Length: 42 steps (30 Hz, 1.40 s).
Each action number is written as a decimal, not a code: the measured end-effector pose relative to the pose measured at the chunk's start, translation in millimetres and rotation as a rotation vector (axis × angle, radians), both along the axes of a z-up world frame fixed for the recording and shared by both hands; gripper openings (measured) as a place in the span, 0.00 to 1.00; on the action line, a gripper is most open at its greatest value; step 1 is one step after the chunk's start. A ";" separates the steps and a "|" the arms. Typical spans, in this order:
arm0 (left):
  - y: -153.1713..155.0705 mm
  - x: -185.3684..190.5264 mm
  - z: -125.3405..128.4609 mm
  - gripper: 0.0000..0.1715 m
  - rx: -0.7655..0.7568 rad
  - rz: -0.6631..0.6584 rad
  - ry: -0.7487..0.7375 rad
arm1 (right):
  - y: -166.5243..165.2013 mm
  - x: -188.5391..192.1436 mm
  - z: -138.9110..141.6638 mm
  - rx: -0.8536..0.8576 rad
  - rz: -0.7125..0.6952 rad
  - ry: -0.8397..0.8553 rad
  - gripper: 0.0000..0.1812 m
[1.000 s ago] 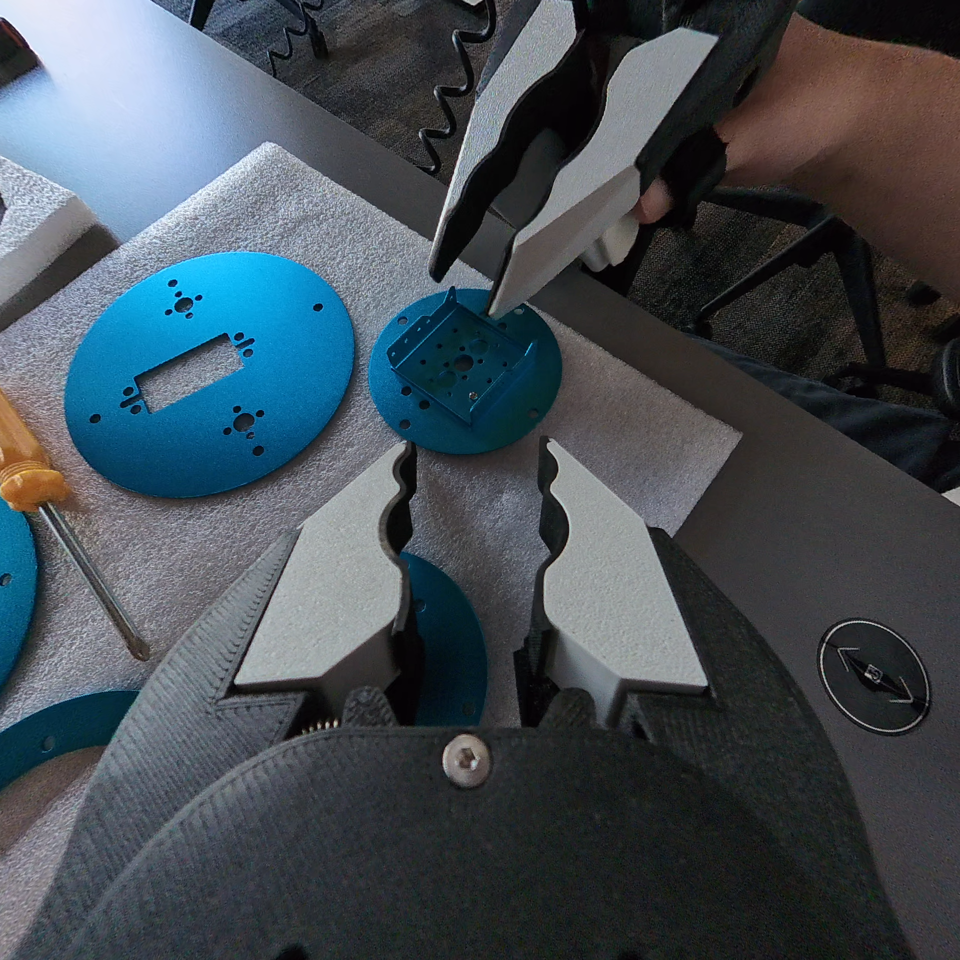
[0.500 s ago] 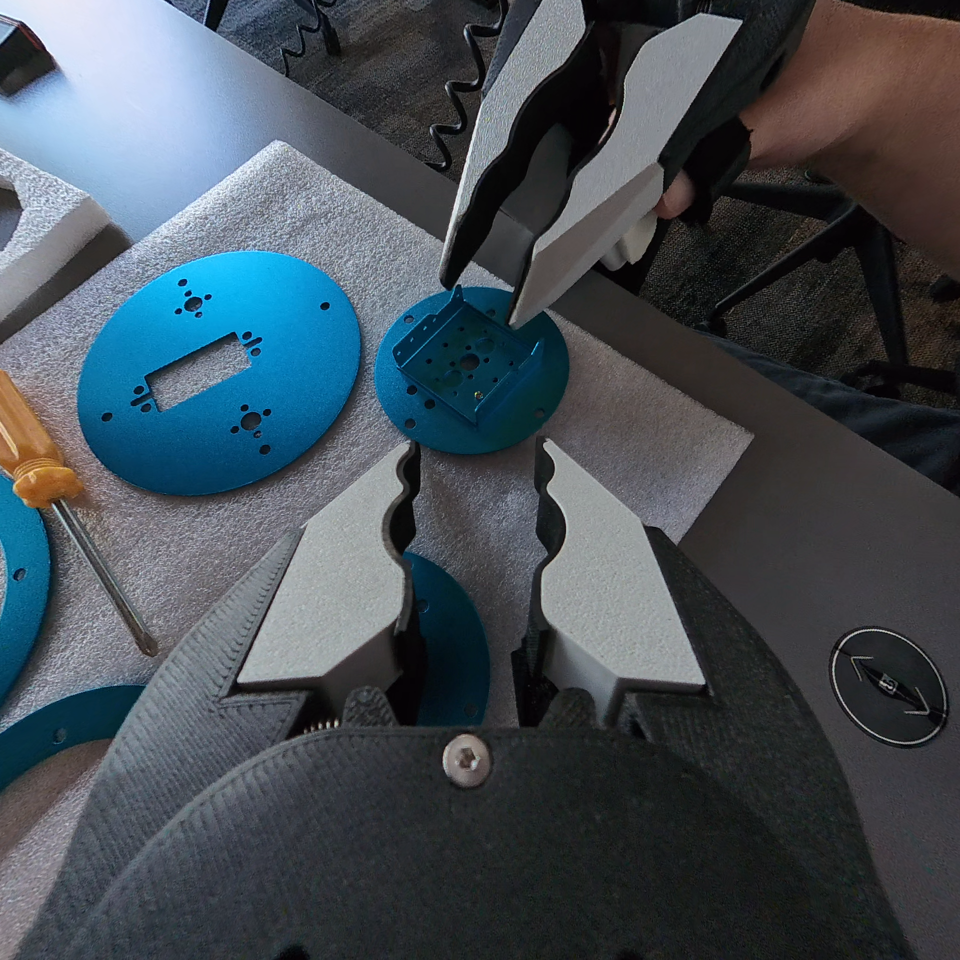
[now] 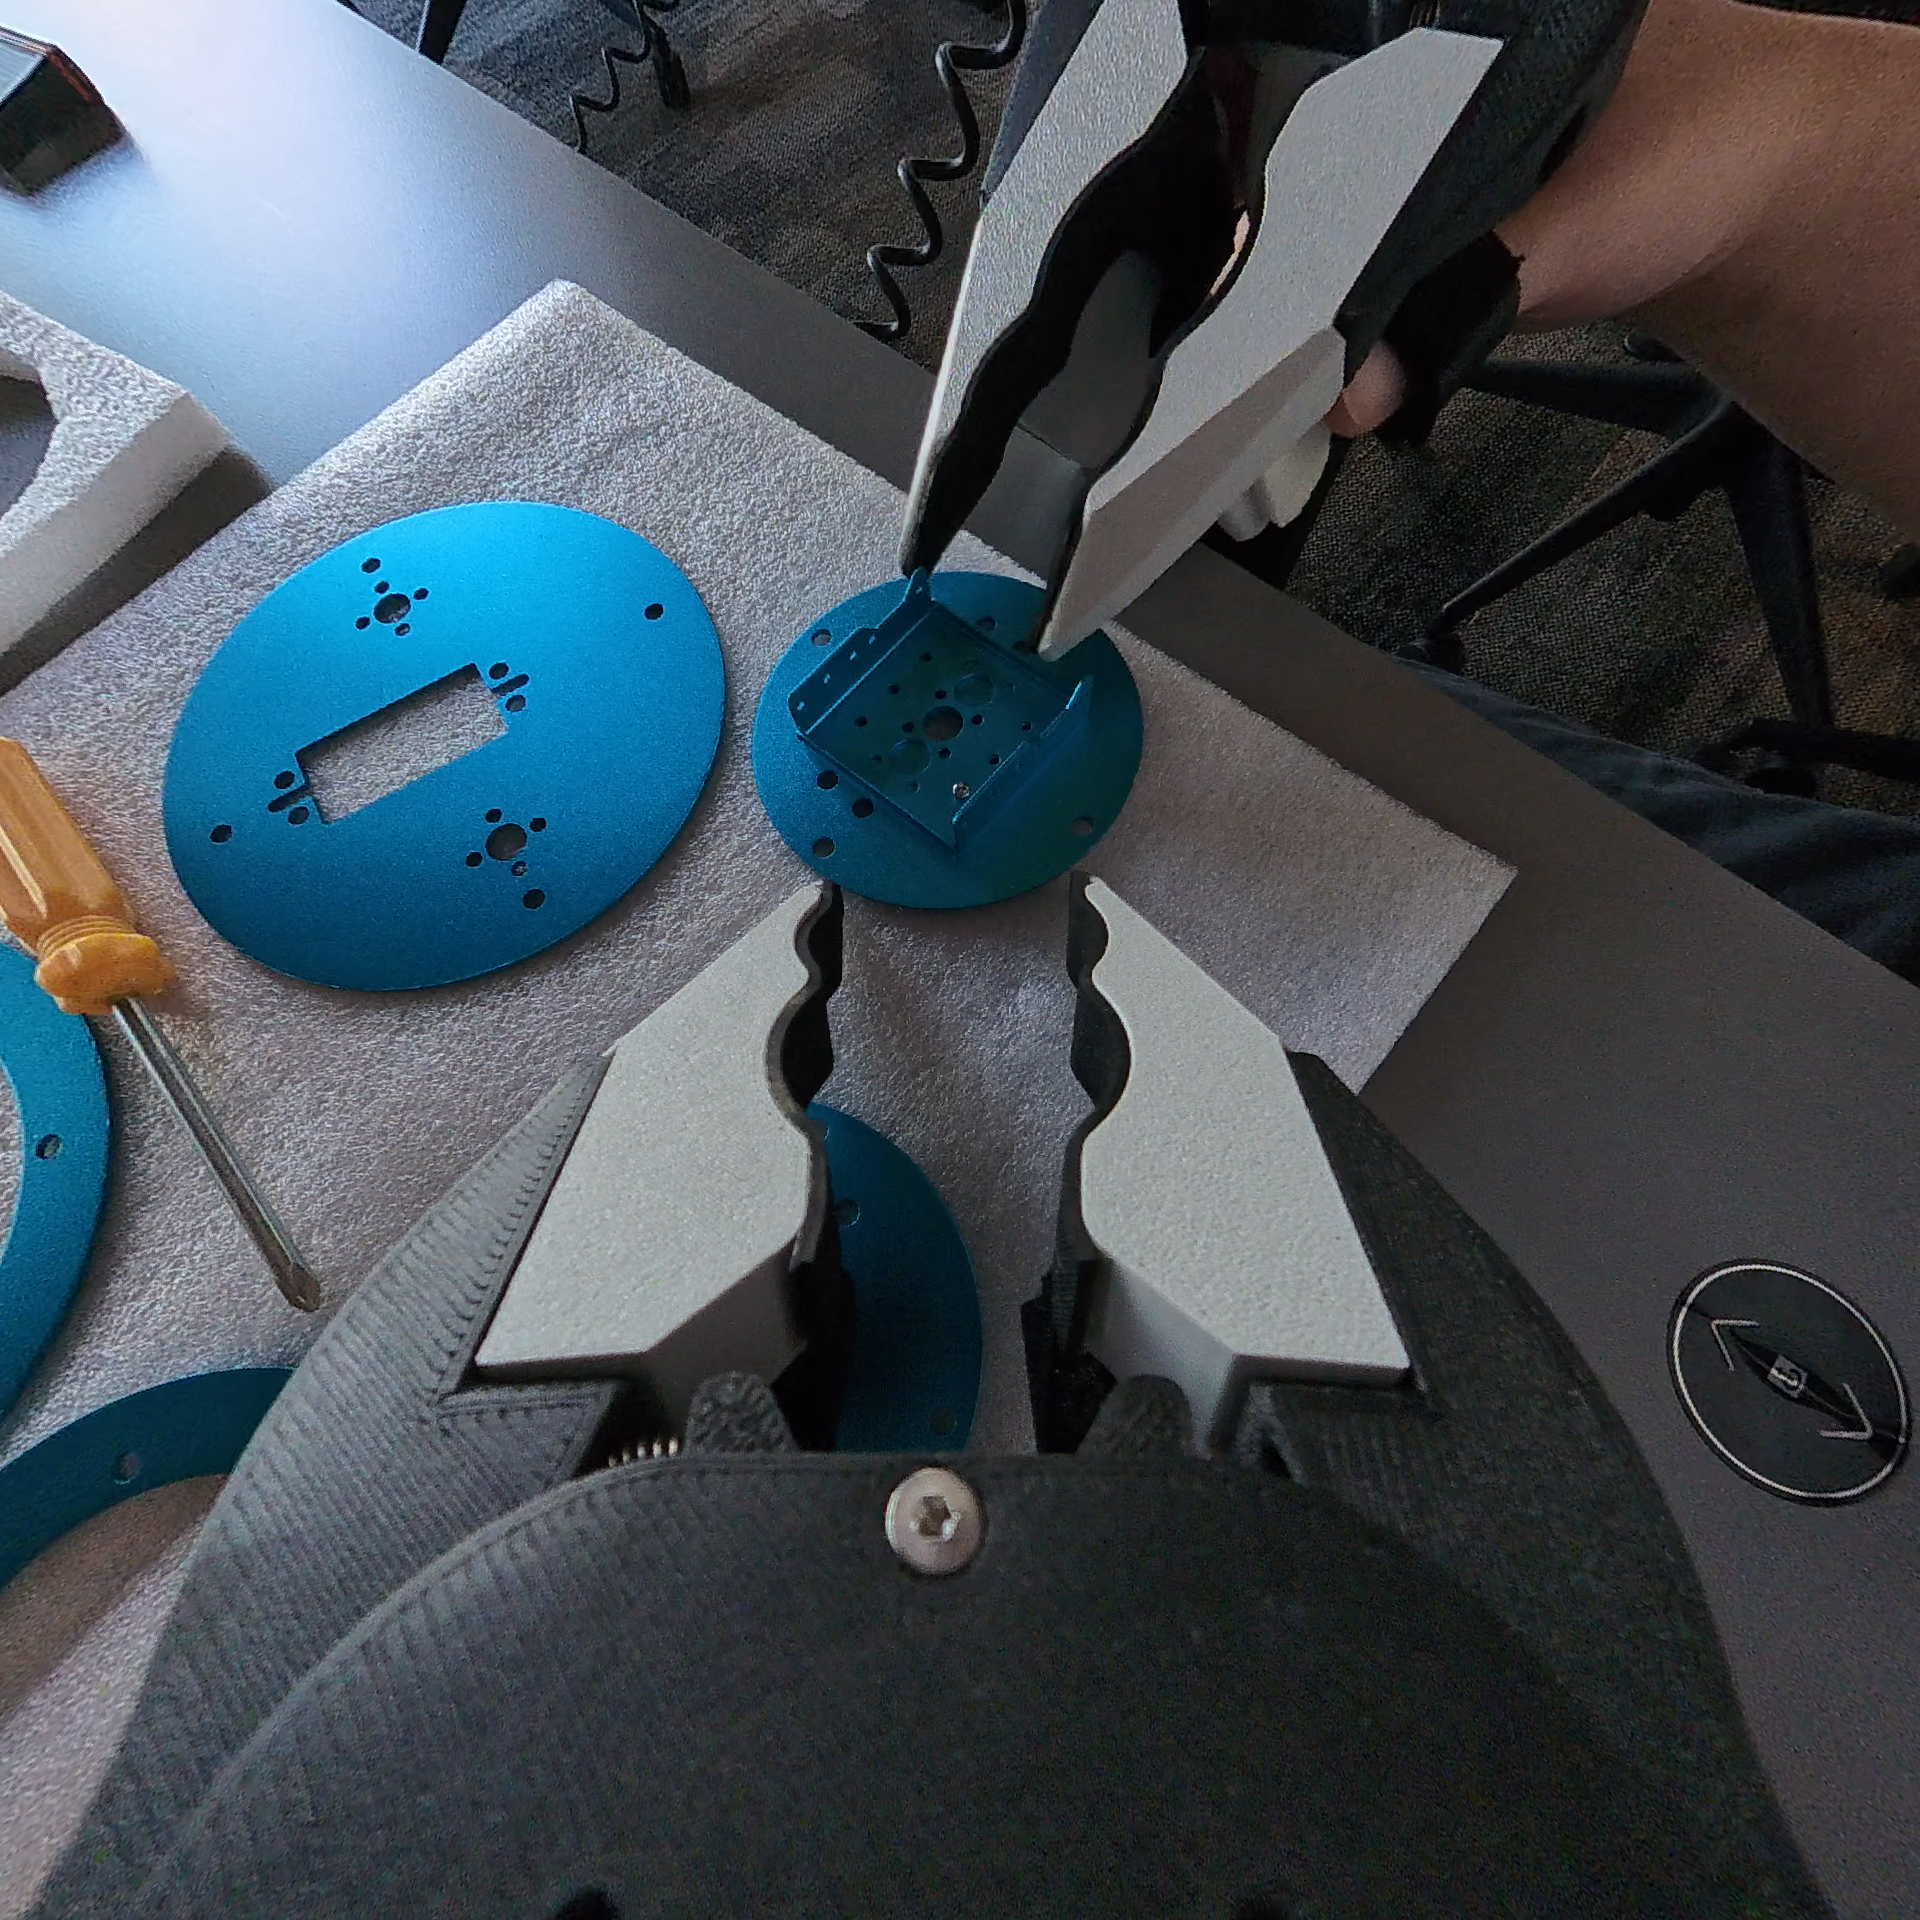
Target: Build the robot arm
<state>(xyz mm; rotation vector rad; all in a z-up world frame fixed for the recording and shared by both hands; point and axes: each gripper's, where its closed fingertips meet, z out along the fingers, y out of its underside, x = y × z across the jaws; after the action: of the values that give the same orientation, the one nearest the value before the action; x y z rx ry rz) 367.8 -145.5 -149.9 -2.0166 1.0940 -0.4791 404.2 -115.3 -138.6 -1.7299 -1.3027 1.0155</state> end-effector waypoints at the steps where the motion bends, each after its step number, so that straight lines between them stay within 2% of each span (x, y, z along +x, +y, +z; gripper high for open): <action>1: 0.0 0.1 0.0 0.25 0.000 0.000 0.000 | -0.8 0.1 -0.4 -0.002 0.003 -0.002 0.18; 15: -0.1 0.2 0.1 0.25 -0.001 -0.002 -0.001 | -2.4 -3.2 1.6 0.015 0.030 -0.005 0.20; 21: 0.0 0.3 0.0 0.25 -0.001 -0.001 -0.001 | -3.0 -0.3 1.7 0.002 0.019 0.005 0.17; 28: 0.8 0.2 0.1 0.25 -0.002 0.003 -0.002 | 1.5 2.7 1.1 0.035 -0.008 -0.012 0.20; 33: 0.7 0.3 -0.1 0.25 -0.001 0.002 0.000 | 13.2 7.9 1.0 0.088 -0.065 -0.023 0.12; 42: 0.4 0.5 0.0 0.25 -0.002 -0.001 -0.002 | 22.4 9.7 -2.9 0.122 -0.098 -0.054 0.09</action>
<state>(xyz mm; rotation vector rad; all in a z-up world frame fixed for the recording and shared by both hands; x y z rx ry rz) 368.3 -145.0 -149.9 -2.0169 1.0935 -0.4822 413.9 -92.8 -141.5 -1.7206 -1.2733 0.8229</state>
